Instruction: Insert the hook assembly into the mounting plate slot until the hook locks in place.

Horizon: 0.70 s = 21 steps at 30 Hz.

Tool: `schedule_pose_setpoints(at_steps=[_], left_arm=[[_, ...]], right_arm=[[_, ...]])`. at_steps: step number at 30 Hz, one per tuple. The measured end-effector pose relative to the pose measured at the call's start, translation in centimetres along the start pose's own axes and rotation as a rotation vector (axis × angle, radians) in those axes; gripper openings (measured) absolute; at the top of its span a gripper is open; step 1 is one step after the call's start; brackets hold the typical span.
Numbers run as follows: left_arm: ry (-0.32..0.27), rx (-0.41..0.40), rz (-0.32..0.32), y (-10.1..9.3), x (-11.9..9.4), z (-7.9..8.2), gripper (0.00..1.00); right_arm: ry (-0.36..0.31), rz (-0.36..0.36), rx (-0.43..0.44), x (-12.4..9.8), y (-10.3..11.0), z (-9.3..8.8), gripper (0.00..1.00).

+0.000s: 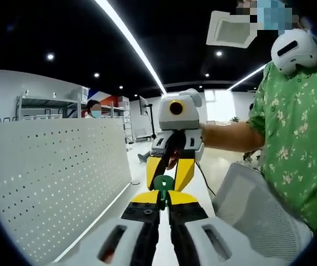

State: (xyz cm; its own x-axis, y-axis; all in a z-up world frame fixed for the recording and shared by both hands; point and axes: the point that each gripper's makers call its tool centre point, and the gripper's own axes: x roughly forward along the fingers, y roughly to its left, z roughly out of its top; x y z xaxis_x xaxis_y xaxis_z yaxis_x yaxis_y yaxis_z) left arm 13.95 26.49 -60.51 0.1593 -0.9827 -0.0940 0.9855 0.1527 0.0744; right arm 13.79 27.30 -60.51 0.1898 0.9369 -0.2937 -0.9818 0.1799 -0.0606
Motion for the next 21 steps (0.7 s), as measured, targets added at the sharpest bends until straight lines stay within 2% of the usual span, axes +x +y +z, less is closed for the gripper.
schedule_pose_setpoints(at_steps=[13, 21], left_arm=[[0.009, 0.004, 0.007, 0.15, 0.29, -0.24, 0.05], [-0.006, -0.009, 0.009, 0.22, 0.24, -0.03, 0.03]], right_arm=[[0.013, -0.010, -0.004, -0.03, -0.19, -0.30, 0.15], [0.005, -0.017, -0.006, -0.14, -0.33, -0.08, 0.15]])
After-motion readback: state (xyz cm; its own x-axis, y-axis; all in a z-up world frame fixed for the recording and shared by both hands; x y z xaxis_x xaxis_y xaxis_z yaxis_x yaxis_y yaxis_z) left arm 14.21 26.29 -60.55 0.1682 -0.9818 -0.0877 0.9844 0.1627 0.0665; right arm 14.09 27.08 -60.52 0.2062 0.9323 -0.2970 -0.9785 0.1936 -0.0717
